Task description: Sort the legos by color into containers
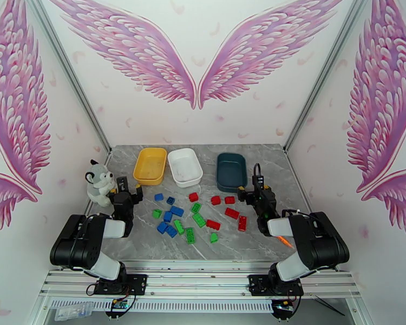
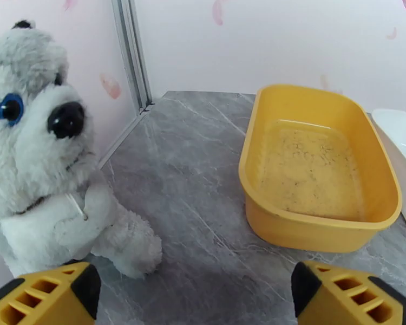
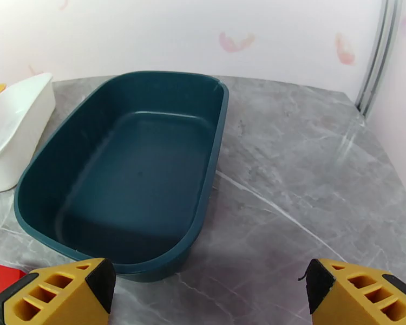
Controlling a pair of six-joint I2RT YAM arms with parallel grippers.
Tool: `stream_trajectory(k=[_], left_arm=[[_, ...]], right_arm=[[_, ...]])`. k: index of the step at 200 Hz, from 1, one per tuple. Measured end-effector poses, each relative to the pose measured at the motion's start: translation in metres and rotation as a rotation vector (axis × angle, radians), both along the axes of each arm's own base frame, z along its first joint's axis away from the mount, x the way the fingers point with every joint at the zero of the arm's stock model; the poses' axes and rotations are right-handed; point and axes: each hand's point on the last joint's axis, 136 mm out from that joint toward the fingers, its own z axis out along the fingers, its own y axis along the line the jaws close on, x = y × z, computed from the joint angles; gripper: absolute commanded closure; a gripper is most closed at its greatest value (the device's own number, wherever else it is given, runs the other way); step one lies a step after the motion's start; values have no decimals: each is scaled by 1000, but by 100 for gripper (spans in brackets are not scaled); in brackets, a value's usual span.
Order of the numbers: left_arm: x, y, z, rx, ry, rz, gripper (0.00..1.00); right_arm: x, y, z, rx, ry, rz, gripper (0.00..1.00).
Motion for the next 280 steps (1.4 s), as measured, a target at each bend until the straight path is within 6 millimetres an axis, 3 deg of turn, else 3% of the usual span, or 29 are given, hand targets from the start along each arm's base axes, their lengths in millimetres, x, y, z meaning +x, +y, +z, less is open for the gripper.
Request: stream_trajectory(k=[165,252,270,280], left_arm=[[2,3,-2,-27,4,-34,1],[3,-8,-3,-21,15,-75,1],[0,-13,5,-5,11,-72,1],[-3,-15,21,13,-18,-59,1]], right_arm=[[0,0,0,0,0,0,1],[0,0,0,0,0,0,1],[-2,-4,1,-4,12,-24,1],[-3,-7,7,-8,9,-40,1]])
